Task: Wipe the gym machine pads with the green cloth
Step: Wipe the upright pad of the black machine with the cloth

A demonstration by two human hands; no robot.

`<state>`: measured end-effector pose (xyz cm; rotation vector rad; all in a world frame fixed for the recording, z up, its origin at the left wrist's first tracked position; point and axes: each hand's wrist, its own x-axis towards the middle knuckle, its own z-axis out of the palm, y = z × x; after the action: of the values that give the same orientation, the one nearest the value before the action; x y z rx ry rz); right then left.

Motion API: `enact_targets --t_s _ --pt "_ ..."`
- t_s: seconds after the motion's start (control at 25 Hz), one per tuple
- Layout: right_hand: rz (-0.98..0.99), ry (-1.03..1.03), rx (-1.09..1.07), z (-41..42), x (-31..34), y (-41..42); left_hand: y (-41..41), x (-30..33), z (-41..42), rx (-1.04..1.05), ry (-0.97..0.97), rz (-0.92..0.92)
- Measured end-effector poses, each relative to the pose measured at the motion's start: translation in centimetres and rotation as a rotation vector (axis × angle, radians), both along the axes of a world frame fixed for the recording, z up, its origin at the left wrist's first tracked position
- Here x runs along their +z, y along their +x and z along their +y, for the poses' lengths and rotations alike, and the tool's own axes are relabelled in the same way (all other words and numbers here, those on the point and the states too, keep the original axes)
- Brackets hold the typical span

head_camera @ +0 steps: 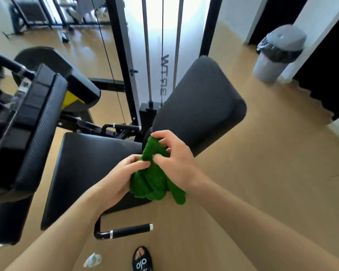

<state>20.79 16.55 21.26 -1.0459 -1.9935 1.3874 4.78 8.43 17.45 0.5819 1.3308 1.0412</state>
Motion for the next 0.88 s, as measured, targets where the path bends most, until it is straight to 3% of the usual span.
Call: enact_targets --t_s 0.2,0.48,0.56,0.68,0.76,0.8,0.88 --pt "0.077 0.071 -0.200 5.6 5.1 0.3 -0.1 5.3 7.2 0.203 0.153 0.067" --pt "0.151 0.273 -0.459 13.6 12.4 2.3 1.5 12.4 17.8 0.080 0.458 0.354" --pt "0.190 0.322 -0.556 16.2 13.7 3.2 2.6 13.7 20.1 0.076 0.552 0.552" --pt "-0.053 0.317 -0.597 20.8 12.6 5.1 5.3 13.8 22.7 0.022 0.552 0.834" --pt "-0.403 0.273 -0.503 22.7 9.8 6.6 7.5 12.0 23.4 -0.109 0.490 0.883" --pt "-0.479 0.231 -0.467 23.4 8.2 7.3 8.7 10.8 23.8 -0.179 0.453 0.875" --pt "-0.378 0.068 -0.460 24.5 5.2 8.2 10.7 8.6 24.3 -0.237 0.378 0.817"
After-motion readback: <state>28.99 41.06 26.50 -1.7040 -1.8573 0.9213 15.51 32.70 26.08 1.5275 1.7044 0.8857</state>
